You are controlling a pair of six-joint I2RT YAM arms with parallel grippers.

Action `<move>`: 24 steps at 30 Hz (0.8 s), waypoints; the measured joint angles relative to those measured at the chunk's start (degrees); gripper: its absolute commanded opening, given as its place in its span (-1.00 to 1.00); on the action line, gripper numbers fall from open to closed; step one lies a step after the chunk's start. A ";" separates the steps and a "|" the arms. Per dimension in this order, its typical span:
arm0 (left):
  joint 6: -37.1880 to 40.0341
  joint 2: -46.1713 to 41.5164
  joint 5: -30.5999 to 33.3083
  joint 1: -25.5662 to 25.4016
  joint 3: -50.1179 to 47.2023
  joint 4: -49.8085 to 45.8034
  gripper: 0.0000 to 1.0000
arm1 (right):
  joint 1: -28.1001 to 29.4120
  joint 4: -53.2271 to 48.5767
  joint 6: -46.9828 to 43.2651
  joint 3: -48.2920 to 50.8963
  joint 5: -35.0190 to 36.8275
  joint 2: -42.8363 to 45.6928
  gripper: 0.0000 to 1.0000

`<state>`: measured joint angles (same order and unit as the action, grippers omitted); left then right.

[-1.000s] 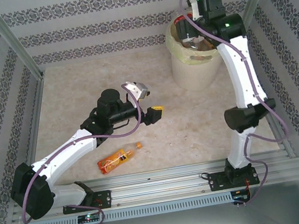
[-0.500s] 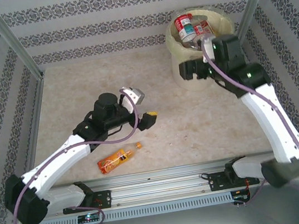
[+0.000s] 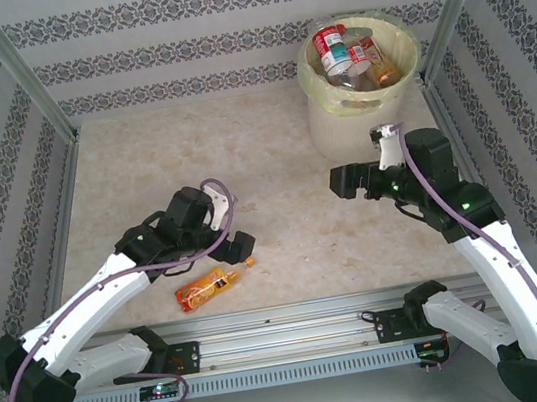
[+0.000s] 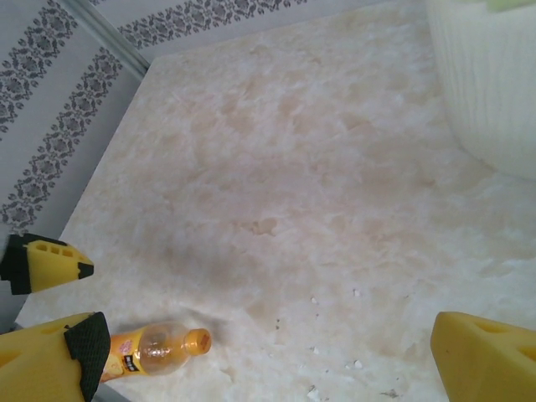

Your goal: Put the plastic bottles in the bin

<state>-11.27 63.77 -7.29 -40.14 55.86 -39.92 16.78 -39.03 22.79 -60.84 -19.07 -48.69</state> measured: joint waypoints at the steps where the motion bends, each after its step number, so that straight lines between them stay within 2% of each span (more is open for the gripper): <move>1: -0.74 0.76 0.59 0.00 -0.04 -1.09 1.00 | 0.00 0.42 0.26 0.55 -0.44 0.11 0.96; 5: -2.95 3.52 2.54 0.00 -1.09 -3.85 1.00 | 0.00 2.78 1.46 2.56 -2.32 0.39 0.96; 14: -4.79 4.07 2.40 0.00 -2.56 -7.48 1.00 | 0.00 6.93 3.72 4.37 -5.84 -0.55 0.96; 24: -10.40 4.13 1.57 -0.28 -9.11 -7.28 1.00 | 0.31 8.26 5.81 8.66 -7.32 5.86 0.96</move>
<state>-21.67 67.90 -5.72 -40.42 46.74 -47.20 17.08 -30.76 28.60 -52.18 -26.39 -42.83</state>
